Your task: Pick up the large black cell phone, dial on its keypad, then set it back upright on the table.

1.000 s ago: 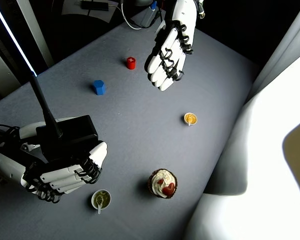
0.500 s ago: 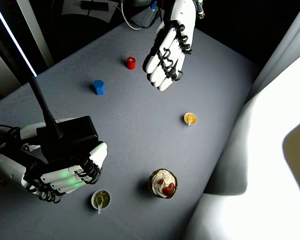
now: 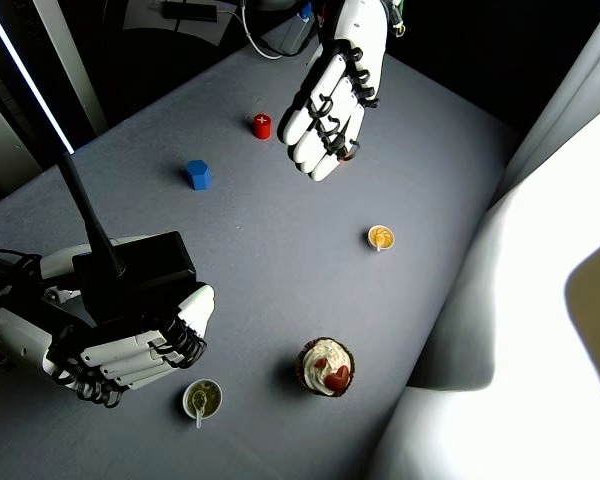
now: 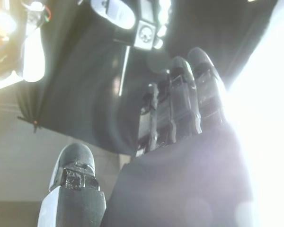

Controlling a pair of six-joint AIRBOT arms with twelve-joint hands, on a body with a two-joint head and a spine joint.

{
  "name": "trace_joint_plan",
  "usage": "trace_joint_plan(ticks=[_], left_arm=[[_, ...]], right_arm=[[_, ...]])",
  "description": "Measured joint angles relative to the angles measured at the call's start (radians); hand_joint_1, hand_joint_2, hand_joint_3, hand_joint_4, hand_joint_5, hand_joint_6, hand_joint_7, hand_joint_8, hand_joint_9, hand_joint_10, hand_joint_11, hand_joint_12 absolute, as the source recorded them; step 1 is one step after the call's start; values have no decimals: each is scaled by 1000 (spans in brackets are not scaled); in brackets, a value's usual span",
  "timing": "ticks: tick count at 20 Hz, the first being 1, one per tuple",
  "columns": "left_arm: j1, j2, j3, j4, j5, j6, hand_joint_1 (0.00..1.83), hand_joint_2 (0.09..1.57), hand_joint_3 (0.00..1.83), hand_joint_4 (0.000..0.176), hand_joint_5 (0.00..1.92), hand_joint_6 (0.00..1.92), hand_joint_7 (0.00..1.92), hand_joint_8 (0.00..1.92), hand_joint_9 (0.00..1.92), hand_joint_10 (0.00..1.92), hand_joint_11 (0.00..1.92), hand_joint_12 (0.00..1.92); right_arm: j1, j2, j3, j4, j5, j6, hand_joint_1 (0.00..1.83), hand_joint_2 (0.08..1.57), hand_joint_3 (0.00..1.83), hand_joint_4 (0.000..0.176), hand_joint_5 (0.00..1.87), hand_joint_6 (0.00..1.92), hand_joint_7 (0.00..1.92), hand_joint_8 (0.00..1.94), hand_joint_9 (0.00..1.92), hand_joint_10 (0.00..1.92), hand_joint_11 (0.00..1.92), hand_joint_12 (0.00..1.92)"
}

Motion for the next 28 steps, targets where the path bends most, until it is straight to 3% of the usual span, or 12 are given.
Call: trace_joint_plan(ticks=[4, 5, 6, 7, 8, 14, 15, 16, 17, 28], left_arm=[[0, 0, 0, 0, 0, 0, 0, 1150, 0, 35, 156, 2, 166, 0, 191, 1, 0, 373], [1, 0, 0, 0, 0, 0, 0, 1153, 0, 33, 168, 6, 170, 3, 202, 4, 0, 405], [1, 0, 0, 0, 0, 0, 0, 1152, 0, 34, 171, 5, 174, 3, 202, 3, 0, 428], [0, 0, 0, 0, 0, 0, 0, 1152, 0, 34, 168, 2, 176, 2, 203, 2, 0, 438], [1, 0, 0, 0, 0, 0, 0, 1151, 0, 34, 167, 1, 173, 1, 193, 3, 0, 394], [1, 0, -1, 0, 0, 0, 0, 1145, 0, 40, 163, 2, 179, 2, 191, 4, 0, 367], [1, 0, -3, 0, 1, 0, 0, 1145, 0, 41, 167, 2, 183, 2, 200, 5, 0, 390], [1, 0, -3, 0, 0, 0, 0, 1148, 0, 39, 178, 4, 191, 3, 211, 6, 0, 424], [2, 0, -3, -1, 0, 0, 0, 1147, 0, 42, 165, 2, 175, 2, 201, 1, 0, 396], [7, 5, -18, 0, 0, 0, 0, 1149, 0, 41, 174, 0, 169, 1, 186, 1, 0, 391]], right_arm=[[0, 0, 0, 0, 0, 0, 1363, 1153, 1, 0, 812, 1134, 871, 1068, 909, 1290, 866, 981], [0, 0, 0, 0, 0, 0, 1222, 1175, 1, 0, 817, 1194, 888, 1143, 884, 796, 828, 977], [0, 0, 0, 0, 0, 0, 1196, 1176, 0, 14, 841, 1181, 886, 1157, 947, 514, 823, 974], [0, 0, 0, 0, 0, 1, 1187, 1176, 2, 22, 835, 1188, 892, 1157, 1054, 241, 842, 939], [0, 0, 0, 0, 0, 1, 1181, 1187, 0, 21, 813, 1217, 879, 1181, 1053, 190, 792, 970], [0, 1, 0, 0, 0, 1, 1171, 1202, 1, 21, 790, 1314, 846, 1168, 1053, 131, 783, 969], [0, 1, 0, 0, -1, 1, 1126, 1212, 0, 0, 789, 1266, 838, 521, 1043, 102, 751, 966], [0, 1, 0, 0, -1, 1, 1118, 1208, 3, 0, 793, 1252, 901, 206, 1046, 75, 762, 942], [0, 1, 0, 0, -1, 1, 1114, 1211, 0, 0, 789, 1257, 937, 78, 1055, 53, 770, 936], [0, 3, 3, 0, -2, 1, 1106, 1215, 1, 0, 780, 1270, 896, 1, 984, 0, 654, 983]])
